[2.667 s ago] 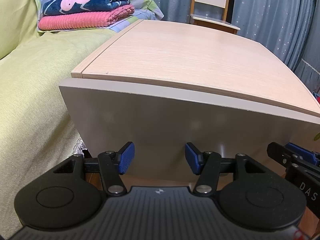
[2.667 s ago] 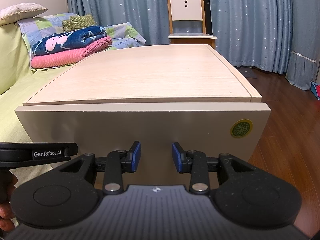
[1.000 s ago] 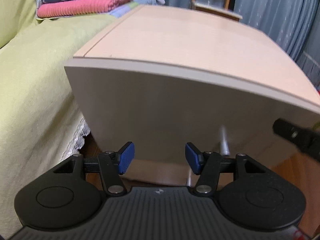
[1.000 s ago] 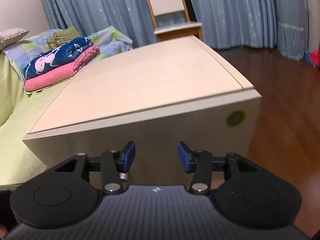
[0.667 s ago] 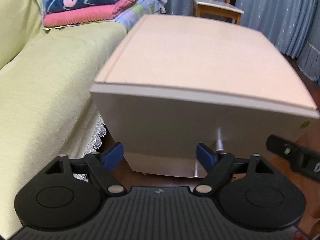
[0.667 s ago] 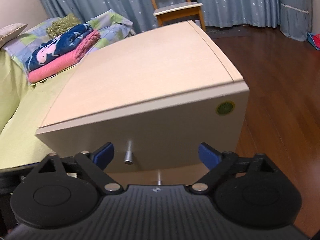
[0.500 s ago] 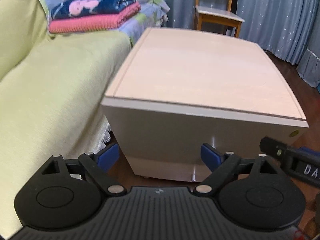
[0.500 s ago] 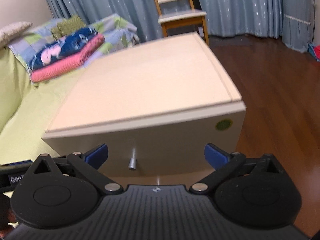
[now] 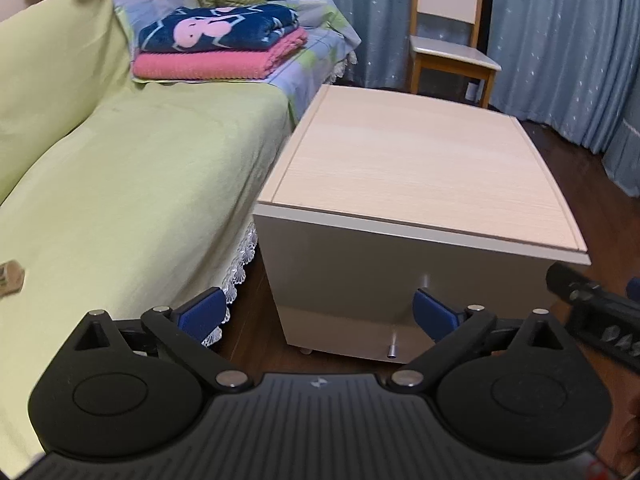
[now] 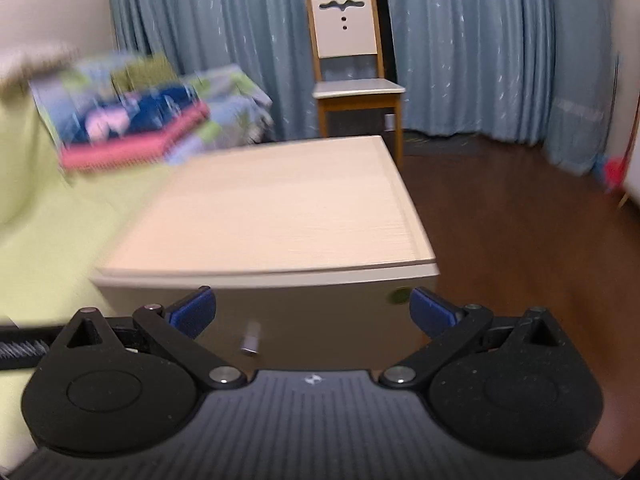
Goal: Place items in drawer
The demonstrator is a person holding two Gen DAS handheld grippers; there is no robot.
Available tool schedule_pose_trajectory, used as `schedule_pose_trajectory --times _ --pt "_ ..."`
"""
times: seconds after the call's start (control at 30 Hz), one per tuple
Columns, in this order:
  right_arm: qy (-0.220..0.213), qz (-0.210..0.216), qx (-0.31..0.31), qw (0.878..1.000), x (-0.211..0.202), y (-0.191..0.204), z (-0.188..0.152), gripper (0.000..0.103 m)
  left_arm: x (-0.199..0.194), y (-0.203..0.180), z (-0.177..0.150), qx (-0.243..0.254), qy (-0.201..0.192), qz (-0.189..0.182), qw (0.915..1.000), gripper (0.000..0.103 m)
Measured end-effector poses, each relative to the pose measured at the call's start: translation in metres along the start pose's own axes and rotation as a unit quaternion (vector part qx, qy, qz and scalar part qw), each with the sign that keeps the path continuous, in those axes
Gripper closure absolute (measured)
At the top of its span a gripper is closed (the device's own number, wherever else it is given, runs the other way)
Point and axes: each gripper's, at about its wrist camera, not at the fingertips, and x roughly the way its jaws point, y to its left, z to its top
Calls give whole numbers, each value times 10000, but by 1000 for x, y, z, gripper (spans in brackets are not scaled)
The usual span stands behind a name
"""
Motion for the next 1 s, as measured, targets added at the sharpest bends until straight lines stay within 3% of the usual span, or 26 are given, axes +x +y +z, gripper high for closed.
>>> schedule_pose_trajectory --times 0.5,0.83,1.0 --pt "536 -170 -126 9983 -27 -1 -4 1 -46 -3 -17 420 -200 128 9988 3" --pt "613 -68 -233 9978 -43 -1 -15 1 -62 5 -23 207 -306 297 9989 3" --pt "620 -19 -249 9978 -49 -1 -15 1 -72 8 -26 59 -243 160 9996 3"
